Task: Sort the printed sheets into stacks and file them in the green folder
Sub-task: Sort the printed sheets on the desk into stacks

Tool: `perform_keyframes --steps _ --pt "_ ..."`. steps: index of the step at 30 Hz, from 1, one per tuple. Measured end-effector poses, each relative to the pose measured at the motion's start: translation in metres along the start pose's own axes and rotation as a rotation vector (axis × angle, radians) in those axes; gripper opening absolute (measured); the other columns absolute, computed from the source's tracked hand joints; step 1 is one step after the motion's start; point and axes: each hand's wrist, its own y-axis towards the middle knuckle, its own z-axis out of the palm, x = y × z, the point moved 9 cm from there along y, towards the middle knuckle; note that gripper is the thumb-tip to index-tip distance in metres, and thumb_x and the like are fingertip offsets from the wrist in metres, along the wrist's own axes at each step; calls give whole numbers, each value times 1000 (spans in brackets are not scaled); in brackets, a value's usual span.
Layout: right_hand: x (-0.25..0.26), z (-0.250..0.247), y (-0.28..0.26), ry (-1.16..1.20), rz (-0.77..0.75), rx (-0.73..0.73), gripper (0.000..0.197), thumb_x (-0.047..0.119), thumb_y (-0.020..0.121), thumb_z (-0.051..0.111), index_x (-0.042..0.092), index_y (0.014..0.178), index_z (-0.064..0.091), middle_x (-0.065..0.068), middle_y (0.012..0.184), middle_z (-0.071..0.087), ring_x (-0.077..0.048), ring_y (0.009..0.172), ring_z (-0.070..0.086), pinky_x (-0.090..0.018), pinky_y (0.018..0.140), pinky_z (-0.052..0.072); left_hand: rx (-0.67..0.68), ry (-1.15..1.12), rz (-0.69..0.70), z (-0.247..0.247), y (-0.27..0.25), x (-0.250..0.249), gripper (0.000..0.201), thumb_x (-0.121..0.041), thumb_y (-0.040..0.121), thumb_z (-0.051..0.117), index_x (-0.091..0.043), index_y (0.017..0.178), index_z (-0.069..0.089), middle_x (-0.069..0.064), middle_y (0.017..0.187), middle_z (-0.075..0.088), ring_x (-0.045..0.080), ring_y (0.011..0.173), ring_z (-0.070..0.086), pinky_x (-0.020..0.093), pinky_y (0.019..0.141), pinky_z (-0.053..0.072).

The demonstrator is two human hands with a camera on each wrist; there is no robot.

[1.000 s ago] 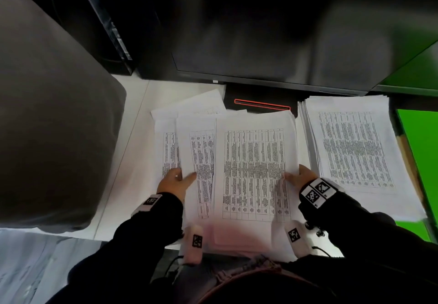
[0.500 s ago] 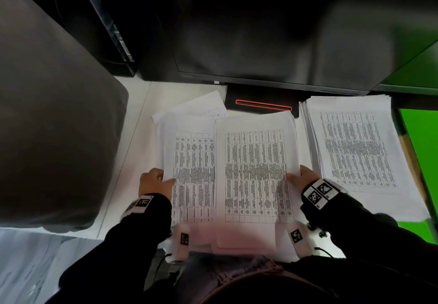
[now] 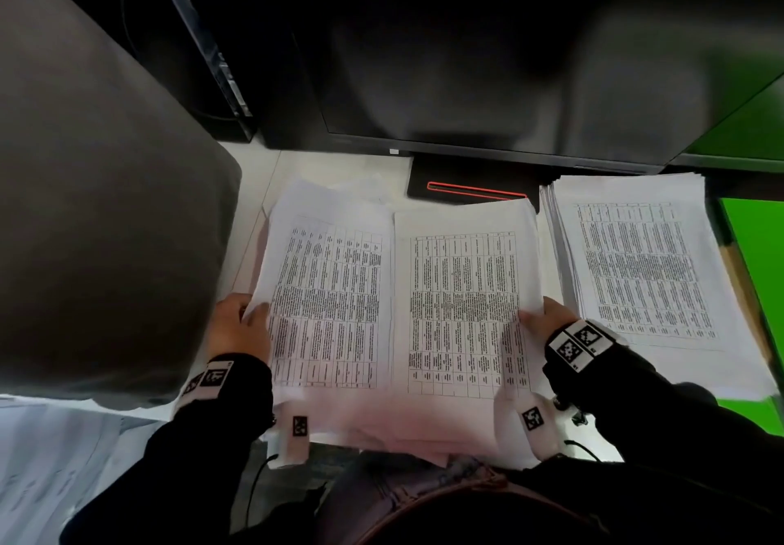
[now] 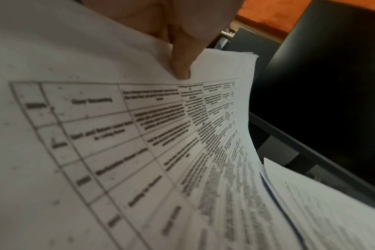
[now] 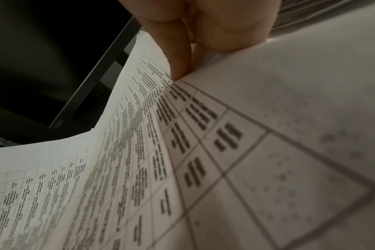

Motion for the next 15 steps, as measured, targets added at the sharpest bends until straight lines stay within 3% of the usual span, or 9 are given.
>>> perform_keyframes --steps 3,7,10,12,15 --pt "1 -4 -6 -8 -4 -9 42 39 90 50 9 120 50 -9 103 62 -28 94 59 -37 88 46 37 -92 -5 4 -8 -5 6 -16 91 53 -14 96 52 9 86 58 26 79 55 30 72 38" --pt "8 -6 -16 12 -24 -20 45 35 92 49 8 128 48 -16 122 59 -31 109 56 -31 89 42 93 -227 -9 16 -9 -5 23 -10 85 62 -11 106 55 6 94 63 26 91 64 32 79 46" --pt "12 -1 -21 73 -46 10 41 38 91 51 13 123 53 -12 114 62 -29 104 57 -31 89 43 157 -288 20 27 -17 -12 25 -5 85 62 -10 109 56 4 98 64 20 86 60 30 79 44" --pt "17 7 -23 187 -64 44 37 36 89 55 14 118 57 -9 108 65 -27 100 59 -35 92 45 227 -359 20 37 -23 -18 23 -2 84 62 -14 103 56 5 95 67 21 86 62 33 85 47" --pt "32 20 -28 275 -104 84 37 34 88 58 16 121 58 -9 115 66 -28 106 60 -41 98 44 323 -358 29 55 -35 -27 20 -1 87 57 -12 103 54 4 95 66 22 92 62 30 86 46"
